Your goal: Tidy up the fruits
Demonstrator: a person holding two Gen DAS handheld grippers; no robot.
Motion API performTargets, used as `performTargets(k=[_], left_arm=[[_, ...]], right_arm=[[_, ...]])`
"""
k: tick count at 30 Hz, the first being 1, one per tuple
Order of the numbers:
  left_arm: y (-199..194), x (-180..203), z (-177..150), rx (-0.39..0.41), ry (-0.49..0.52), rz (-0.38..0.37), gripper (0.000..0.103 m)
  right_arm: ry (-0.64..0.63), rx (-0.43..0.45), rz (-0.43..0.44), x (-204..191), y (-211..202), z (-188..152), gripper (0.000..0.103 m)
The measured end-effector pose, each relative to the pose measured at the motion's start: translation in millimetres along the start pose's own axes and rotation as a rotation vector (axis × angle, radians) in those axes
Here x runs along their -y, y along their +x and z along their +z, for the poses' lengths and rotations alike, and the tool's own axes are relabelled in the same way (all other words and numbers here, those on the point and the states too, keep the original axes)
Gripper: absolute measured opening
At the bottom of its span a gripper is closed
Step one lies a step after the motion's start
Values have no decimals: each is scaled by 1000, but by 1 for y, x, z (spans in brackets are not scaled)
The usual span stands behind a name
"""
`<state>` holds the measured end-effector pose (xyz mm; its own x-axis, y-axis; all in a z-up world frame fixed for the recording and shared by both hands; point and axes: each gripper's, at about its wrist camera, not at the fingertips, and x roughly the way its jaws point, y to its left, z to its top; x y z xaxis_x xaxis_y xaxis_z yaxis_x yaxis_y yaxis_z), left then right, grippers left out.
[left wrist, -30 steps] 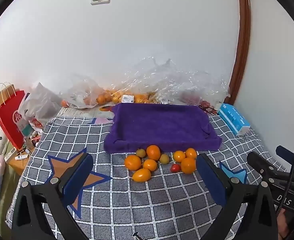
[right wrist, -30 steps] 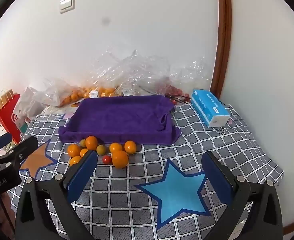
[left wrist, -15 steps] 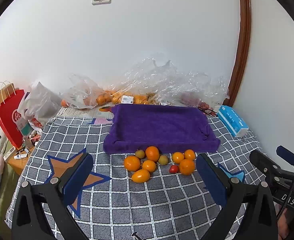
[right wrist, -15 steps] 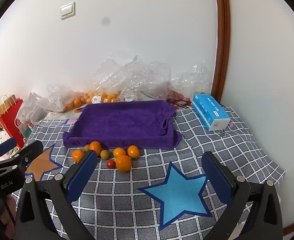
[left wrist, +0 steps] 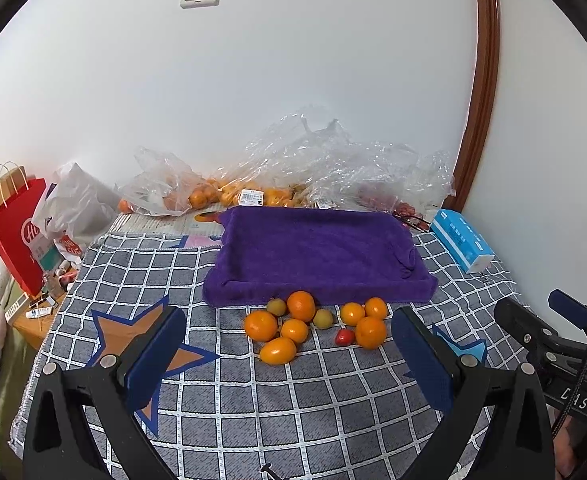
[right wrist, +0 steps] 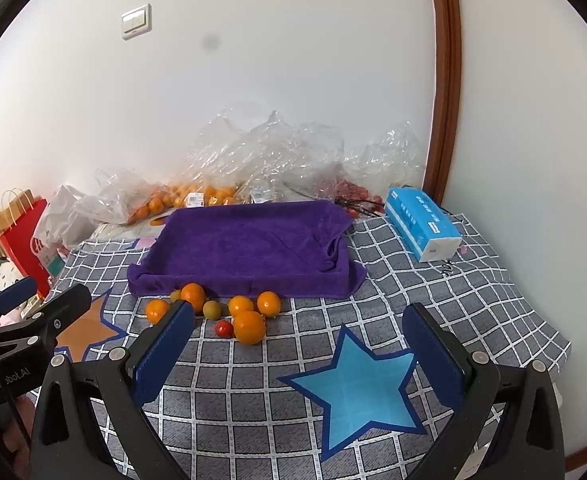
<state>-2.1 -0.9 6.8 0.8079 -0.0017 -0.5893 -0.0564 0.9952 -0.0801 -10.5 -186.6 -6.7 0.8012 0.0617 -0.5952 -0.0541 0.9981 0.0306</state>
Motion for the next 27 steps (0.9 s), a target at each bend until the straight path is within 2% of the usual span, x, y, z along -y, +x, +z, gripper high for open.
performTargets(k=[27], left_arm=[[3,-7,0,-6,-23,-9,103]], right_arm=[[-12,1,-5,-4,3,0,103]])
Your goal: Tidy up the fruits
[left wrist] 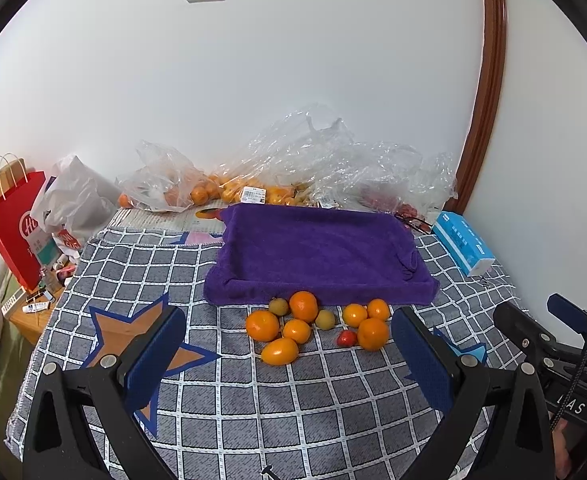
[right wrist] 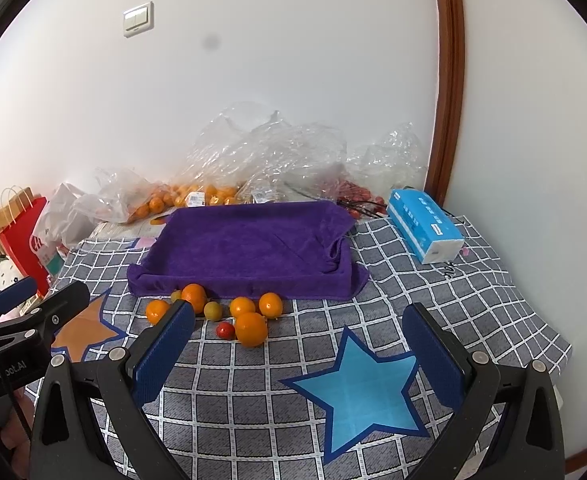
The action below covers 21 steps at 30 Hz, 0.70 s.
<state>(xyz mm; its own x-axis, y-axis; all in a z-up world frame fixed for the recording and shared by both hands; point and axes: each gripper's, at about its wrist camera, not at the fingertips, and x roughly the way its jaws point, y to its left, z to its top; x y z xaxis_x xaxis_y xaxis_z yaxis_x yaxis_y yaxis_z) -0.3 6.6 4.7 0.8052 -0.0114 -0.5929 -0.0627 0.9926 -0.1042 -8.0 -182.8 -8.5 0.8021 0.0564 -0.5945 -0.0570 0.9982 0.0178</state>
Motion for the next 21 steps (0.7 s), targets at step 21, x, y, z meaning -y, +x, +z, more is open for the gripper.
performTargets(k=[21], left_arm=[[16,-12,1,-19,-16,13,103]], right_arm=[[-23,-15,9,-10,16,1,103]])
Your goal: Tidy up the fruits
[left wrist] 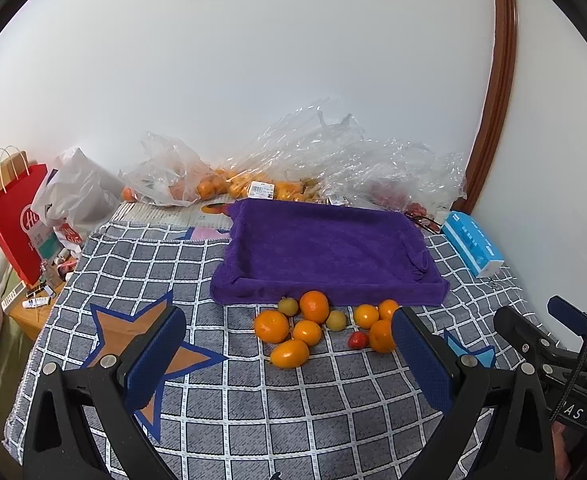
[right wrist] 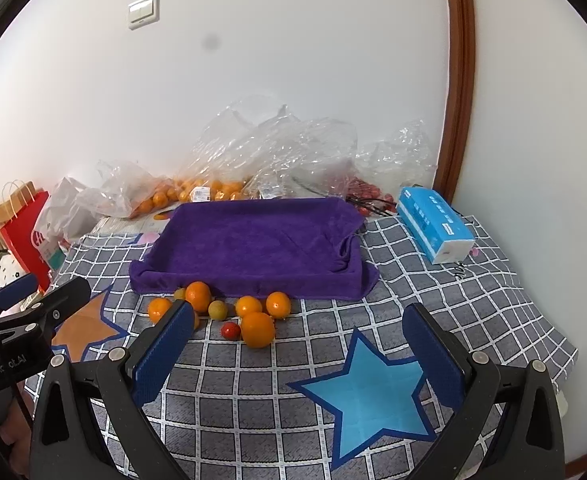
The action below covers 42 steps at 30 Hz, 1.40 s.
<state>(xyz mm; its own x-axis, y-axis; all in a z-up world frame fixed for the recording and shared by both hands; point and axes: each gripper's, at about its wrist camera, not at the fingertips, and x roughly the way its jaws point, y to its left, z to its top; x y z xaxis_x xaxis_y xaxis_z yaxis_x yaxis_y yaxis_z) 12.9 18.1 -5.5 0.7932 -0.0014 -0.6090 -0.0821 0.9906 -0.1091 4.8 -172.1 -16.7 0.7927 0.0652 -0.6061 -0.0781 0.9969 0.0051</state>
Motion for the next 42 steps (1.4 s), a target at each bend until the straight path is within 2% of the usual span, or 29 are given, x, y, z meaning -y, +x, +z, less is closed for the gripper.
performTargets(k=[14,21,25,28,30,32,36,39,41,42], left_arm=[[52,-13,-12,-74,3,43,103],[81,-27,-18,-128,0,66,103],[95,-40,-22,-158,-10,79,103],[103,-50,-24,-174,-14,70,100],[105,-56,-27,-172,-31,77,99],[108,-61,-29,-177,-51,65,99],[114,-65,-31,-192,-73,37,99],[120,-63,-33,-210,-66,11,97],[123,-59,-32,-209,-59,-4,95],[124,-58,-32,-207,-59,-9,95]], right_arm=[[29,-91,5,7,63,-14,103],[35,-116,-68,14,94,-25,103],[21,-176,-44,18,112,-32,99],[38,-185,-13,19,118,-37,97],[51,-194,21,19,123,-40,93],[70,-214,61,16,129,-42,85],[97,-228,163,5,138,-44,78],[74,-230,171,-8,147,-44,75],[48,-249,161,-15,154,-45,63],[37,-259,163,-18,158,-46,60]])
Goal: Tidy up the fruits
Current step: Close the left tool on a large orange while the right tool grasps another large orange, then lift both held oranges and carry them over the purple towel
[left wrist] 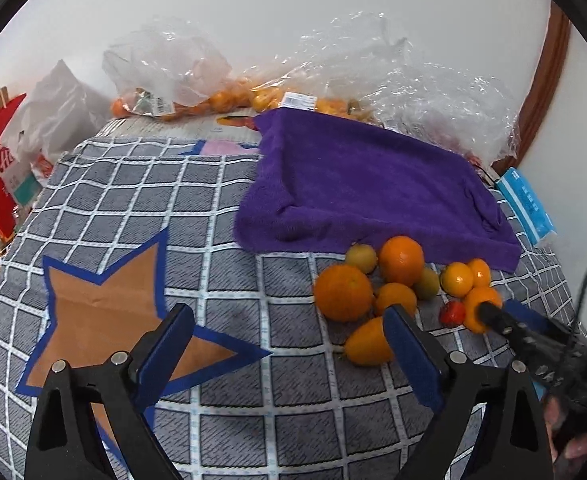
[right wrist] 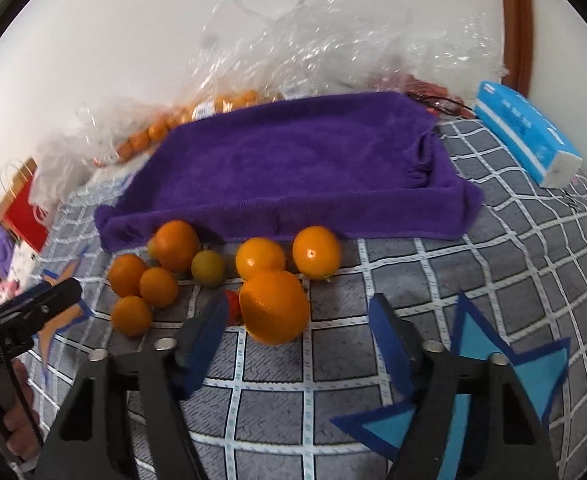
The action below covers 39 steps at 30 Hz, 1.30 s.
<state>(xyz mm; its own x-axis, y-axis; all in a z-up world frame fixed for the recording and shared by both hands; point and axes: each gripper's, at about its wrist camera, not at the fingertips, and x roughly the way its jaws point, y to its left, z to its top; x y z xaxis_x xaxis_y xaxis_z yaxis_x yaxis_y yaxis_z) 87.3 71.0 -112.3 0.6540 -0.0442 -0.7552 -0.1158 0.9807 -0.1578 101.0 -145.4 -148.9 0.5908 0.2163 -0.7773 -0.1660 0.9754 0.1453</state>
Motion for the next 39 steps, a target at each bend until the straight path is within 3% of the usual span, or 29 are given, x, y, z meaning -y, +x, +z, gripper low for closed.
performTargets(k=[2,6,8,13,17,22,26,28,31,34,36,39], left_arm=[[5,3,3,-8,1,-13,93],[18,11,9,-38,14,-23,78],[27,14,11,-57,20,-30,70],[42,14,11,-97,-2,-68,59],[45,15,11,-116,-27,-148,38],[34,5,14,-106,-20,-119,37],[32,-7,12,-132,-18,-47,38],[33,-10,11,-126,-19,-65,39],[41,-11,11,-136,-11,-58,54],[44,-10,8,-93,5,-39,51],[43,-8,6,-69,27,-48,39],[42,-7,-1,-31,37,-30,40]], right_arm=[[-11,-18,9,-4,8,-1,55],[-26,-2,9,-5,12,-1,49],[-27,-10,49,-3,10,-1,41],[-33,-16,40,5,3,-3,40],[-43,18,-24,12,-7,-5,40],[-48,5,-46,20,-2,-7,40],[-62,32,-57,18,-1,-8,41],[-56,40,-56,17,2,-10,41],[-37,30,-43,17,10,-10,41],[-9,31,-52,19,13,-10,41],[-2,31,-51,20,14,-9,41],[-5,25,-55,19,16,-9,41]])
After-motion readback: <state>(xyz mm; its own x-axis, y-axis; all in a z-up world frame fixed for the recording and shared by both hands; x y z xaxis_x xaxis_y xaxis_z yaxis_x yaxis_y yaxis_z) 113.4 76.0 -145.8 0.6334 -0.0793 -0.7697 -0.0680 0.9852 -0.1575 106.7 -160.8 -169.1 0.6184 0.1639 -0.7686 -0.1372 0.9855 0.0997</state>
